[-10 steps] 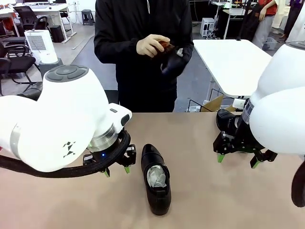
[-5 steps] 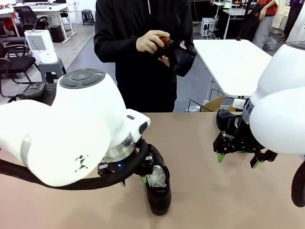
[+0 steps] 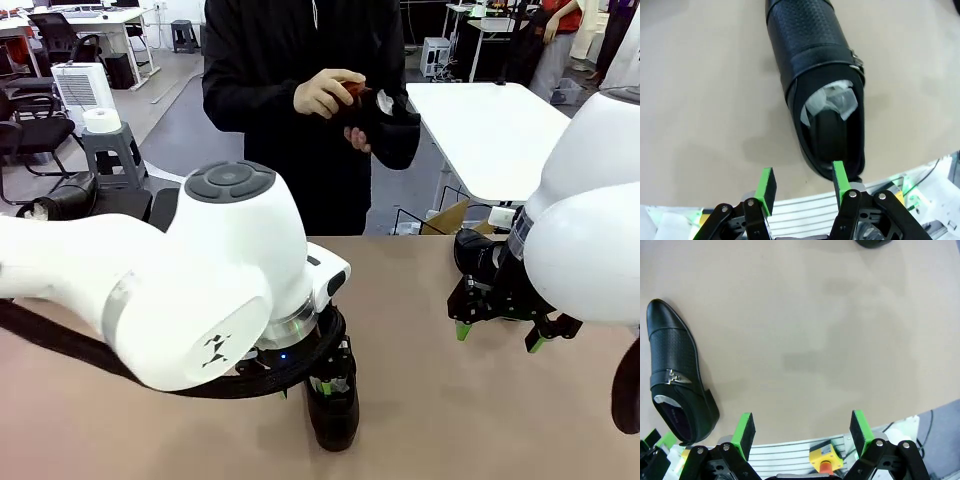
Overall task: Organize the shoes by placing them on the stand.
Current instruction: Place the Shoe from the middle of the table onto the Shoes Stand.
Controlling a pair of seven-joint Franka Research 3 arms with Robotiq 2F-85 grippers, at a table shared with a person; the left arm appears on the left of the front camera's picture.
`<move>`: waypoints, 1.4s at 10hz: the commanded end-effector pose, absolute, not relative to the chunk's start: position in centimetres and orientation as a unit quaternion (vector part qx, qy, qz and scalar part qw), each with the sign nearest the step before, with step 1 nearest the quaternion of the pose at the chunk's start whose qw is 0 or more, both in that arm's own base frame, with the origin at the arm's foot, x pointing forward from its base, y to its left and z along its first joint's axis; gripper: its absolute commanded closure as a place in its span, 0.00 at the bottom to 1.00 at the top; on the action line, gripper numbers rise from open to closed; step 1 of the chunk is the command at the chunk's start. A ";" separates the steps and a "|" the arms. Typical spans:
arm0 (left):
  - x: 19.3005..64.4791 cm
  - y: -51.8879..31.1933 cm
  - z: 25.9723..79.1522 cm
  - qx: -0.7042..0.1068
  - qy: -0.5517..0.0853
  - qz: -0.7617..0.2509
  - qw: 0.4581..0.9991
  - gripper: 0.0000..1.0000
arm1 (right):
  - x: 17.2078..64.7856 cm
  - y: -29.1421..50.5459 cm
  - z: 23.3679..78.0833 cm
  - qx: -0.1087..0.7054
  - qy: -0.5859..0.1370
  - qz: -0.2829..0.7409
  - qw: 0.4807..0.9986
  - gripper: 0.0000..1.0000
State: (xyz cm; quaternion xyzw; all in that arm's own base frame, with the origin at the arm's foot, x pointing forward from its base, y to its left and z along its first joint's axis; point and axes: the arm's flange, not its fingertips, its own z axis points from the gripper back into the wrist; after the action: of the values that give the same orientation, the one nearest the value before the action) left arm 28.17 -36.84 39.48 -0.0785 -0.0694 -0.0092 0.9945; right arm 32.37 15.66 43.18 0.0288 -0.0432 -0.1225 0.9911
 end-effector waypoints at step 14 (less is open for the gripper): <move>29.1 -37.4 39.4 -0.022 -0.006 0.025 0.999 1.00 | 32.5 15.4 43.4 0.035 -0.043 -0.117 0.992 0.00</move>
State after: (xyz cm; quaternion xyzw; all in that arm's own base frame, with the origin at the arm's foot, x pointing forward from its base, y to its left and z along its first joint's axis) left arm 29.70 -38.63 36.32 -0.0238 -0.0231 0.0346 0.9988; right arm 32.37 15.65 43.19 0.0288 -0.0433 -0.1226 0.9911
